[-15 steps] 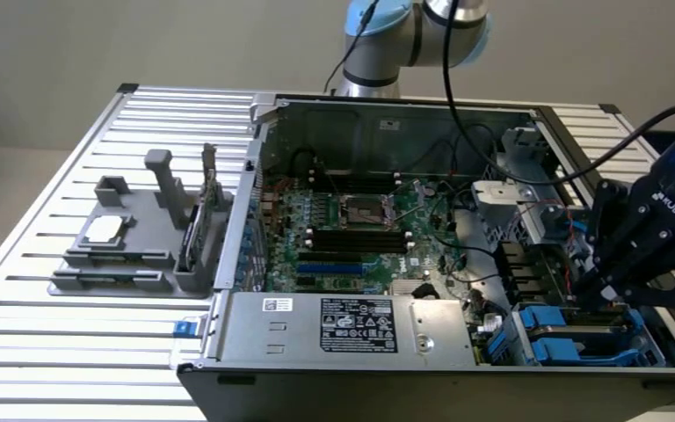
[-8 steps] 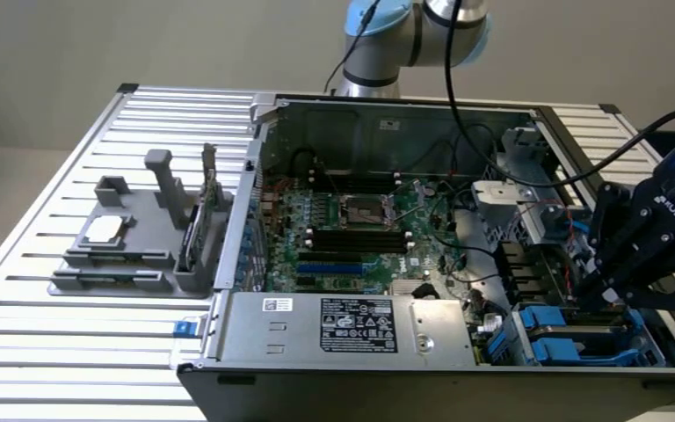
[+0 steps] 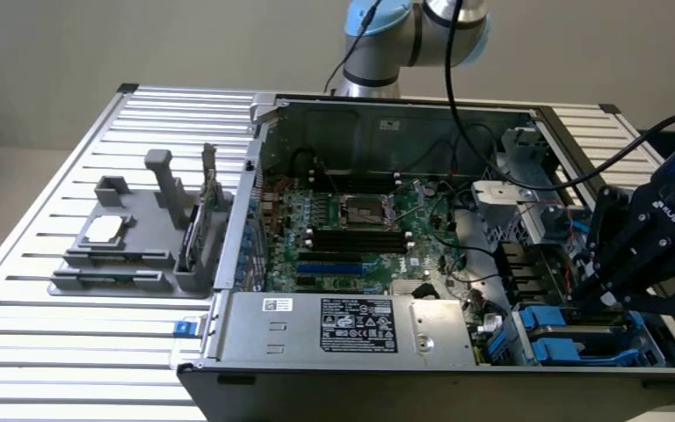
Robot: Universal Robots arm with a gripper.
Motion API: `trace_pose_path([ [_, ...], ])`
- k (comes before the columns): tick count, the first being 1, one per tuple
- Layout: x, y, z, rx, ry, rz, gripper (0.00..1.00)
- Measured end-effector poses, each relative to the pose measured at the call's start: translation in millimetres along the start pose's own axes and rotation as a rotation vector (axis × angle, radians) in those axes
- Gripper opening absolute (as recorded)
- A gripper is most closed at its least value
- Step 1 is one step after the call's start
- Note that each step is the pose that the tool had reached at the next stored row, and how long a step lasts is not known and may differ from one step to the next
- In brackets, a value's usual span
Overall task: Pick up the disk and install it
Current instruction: 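Insert the second disk wire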
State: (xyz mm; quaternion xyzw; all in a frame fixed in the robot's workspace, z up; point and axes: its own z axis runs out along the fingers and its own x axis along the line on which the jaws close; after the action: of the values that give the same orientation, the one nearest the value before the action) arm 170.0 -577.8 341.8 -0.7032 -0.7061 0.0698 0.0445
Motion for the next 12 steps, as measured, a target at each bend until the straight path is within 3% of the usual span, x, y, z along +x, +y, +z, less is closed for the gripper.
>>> trace_pose_path([
  [12,-0.2,0.4,2.2,0.0002,0.0018,0.006,0.16],
])
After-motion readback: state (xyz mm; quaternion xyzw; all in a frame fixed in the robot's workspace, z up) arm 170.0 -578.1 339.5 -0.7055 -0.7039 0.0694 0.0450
